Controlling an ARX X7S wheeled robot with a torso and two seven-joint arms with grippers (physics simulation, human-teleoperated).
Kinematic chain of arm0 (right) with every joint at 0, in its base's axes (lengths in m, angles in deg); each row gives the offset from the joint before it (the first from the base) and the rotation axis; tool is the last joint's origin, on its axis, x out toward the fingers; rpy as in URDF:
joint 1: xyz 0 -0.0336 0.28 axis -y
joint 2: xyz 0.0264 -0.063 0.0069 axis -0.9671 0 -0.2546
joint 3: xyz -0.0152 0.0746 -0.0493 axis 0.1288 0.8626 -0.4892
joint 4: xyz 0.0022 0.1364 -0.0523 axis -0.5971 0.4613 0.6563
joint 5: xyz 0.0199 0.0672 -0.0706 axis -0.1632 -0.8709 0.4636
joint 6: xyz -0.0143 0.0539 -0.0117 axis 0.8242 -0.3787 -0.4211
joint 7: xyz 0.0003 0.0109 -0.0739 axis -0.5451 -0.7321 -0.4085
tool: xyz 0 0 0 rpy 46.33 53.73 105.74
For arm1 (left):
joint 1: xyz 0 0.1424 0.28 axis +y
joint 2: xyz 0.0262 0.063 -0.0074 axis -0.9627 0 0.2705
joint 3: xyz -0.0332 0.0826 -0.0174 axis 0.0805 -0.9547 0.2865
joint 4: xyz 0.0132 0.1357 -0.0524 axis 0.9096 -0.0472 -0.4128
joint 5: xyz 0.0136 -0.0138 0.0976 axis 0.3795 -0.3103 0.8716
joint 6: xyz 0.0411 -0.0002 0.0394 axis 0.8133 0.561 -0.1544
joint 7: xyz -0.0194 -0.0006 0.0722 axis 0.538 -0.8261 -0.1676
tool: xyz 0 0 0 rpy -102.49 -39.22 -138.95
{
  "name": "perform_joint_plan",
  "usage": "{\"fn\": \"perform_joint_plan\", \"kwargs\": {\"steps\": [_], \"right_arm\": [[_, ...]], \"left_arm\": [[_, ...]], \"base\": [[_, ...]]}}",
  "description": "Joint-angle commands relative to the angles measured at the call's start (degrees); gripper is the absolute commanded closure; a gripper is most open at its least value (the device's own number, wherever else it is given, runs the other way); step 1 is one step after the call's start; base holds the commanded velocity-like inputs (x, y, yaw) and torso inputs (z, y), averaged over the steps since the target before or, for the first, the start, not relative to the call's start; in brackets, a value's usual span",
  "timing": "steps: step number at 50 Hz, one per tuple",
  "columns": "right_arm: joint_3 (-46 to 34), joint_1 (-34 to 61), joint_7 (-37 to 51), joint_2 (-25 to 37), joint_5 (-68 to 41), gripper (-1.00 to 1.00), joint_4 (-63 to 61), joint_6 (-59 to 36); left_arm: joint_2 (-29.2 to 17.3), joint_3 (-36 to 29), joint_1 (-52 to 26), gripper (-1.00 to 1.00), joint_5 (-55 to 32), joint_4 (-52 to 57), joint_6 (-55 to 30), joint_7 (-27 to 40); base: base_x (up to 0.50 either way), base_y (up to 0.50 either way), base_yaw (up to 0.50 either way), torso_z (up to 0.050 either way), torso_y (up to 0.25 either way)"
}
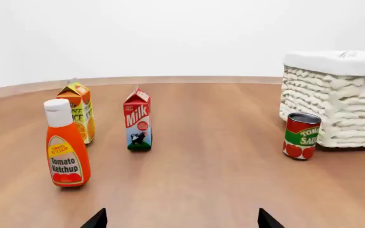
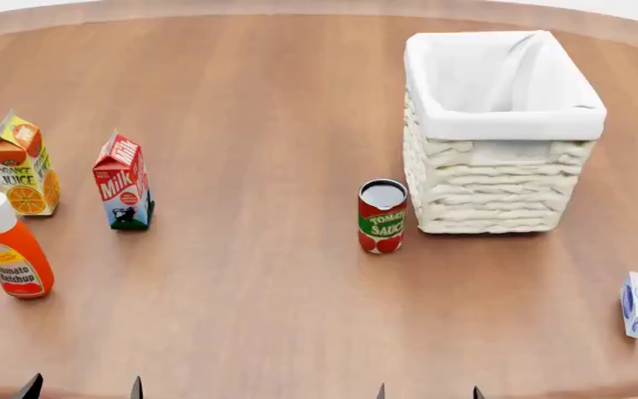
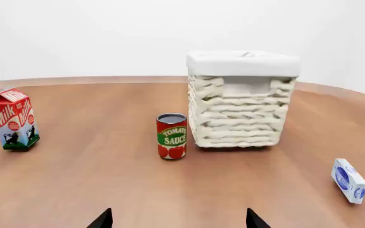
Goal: Pick the milk and place it in the basket.
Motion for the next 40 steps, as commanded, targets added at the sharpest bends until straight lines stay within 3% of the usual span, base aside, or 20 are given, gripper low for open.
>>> {"fn": "perform_joint_plan", "kwargs": {"steps": [1, 14, 40], "right_arm": [[-0.7, 0.6, 2.4, 0.7, -0.7, -1.0, 0.6, -1.5], [-3.9, 1.1, 6.7, 3.0, -0.1, -1.0, 0.9, -3.4], [-6.6, 1.4, 9.1, 4.9, -1.1, -1.0, 1.2, -3.7]], "left_arm": [[-1.0, -1.2, 0.1, -1.0, -0.7, 0.0, 0.0, 1.0], [-2.9, -3.5, -0.1, -1.0, -2.6, 0.1, -0.4, 3.3], [-4.9, -5.8, -0.3, -1.0, -4.3, -0.3, 0.3, 5.8]], "base": [[0.0, 0.0, 0.0, 0.0, 0.0], [0.0, 0.0, 0.0, 0.0, 0.0], [0.0, 0.5, 0.0, 0.0, 0.0]]}}
